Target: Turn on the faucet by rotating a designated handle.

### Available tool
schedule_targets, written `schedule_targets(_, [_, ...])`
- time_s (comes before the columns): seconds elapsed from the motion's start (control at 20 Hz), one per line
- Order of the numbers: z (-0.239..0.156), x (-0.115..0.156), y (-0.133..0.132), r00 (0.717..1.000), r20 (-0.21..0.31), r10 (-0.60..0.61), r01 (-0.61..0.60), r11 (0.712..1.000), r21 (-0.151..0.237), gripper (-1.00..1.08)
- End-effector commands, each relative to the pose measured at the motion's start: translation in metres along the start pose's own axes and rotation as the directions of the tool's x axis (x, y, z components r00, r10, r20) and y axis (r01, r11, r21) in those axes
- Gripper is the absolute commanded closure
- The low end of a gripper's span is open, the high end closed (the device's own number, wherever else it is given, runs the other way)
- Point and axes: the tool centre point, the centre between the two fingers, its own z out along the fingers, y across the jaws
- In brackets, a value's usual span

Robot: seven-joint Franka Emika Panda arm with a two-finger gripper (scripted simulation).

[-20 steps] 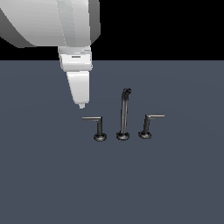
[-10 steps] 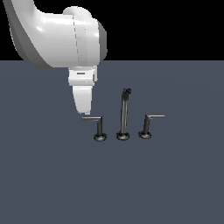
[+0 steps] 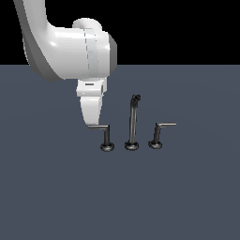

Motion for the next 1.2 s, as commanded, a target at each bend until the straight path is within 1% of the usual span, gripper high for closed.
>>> schedule_targets(0.0, [0.0,0.0,-0.001,1.0,0.0,0.002,-0.002,1.0,0.001,1.08])
schedule_targets(0.1, [0.0,0.0,0.0,1.0,0.0,0.002,-0.002,1.0,0.0,1.08])
schedule_targets(0.65, [0.0,-0.018,0.037,1.0,0.001,0.002,-0.002,1.0,0.001,1.08])
schedule_targets(0.7, [0.0,-0.018,0.037,1.0,0.001,0.002,-0.002,1.0,0.001,1.08])
schedule_targets(0.75, [0.0,-0.012,0.028,1.0,0.003,0.012,-0.012,1.0,0.01,1.08])
schedule_targets(1.15, [0.0,-0.009,0.056,1.0,0.002,0.007,-0.007,1.0,0.005,1.08])
